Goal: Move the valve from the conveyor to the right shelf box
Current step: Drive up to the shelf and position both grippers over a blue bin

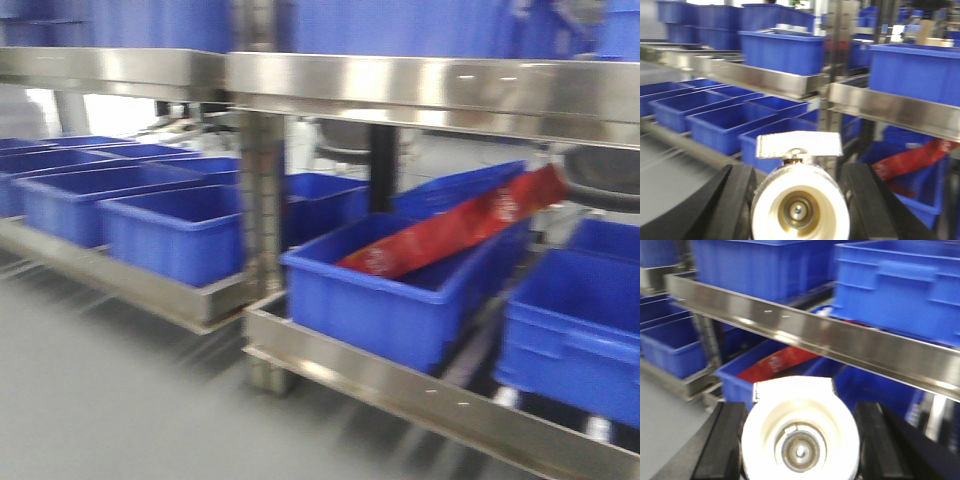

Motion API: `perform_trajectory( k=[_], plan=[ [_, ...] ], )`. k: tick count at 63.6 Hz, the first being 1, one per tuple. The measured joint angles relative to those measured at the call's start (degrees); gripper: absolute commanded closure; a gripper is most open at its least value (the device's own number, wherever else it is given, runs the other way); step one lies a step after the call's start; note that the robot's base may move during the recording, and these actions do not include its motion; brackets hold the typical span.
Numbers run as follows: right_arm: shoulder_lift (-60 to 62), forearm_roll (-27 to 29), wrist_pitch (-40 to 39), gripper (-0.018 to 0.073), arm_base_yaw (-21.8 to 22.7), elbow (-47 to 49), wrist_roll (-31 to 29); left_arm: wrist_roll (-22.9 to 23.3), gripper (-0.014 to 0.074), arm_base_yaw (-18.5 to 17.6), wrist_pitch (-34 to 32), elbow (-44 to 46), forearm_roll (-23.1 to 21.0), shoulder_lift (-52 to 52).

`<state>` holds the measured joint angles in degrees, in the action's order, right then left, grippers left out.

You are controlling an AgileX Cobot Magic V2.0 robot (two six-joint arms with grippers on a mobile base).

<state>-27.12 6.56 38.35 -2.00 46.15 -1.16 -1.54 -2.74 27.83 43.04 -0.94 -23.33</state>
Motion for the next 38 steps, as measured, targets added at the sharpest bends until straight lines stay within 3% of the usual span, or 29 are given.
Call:
perform_trajectory(
  k=[38],
  plan=[
    [0.0, 0.0, 0.0, 0.0721, 0.0, 0.0, 0.0, 0.0, 0.0707, 0.0, 0.0, 0.0, 0.0, 0.0]
  ],
)
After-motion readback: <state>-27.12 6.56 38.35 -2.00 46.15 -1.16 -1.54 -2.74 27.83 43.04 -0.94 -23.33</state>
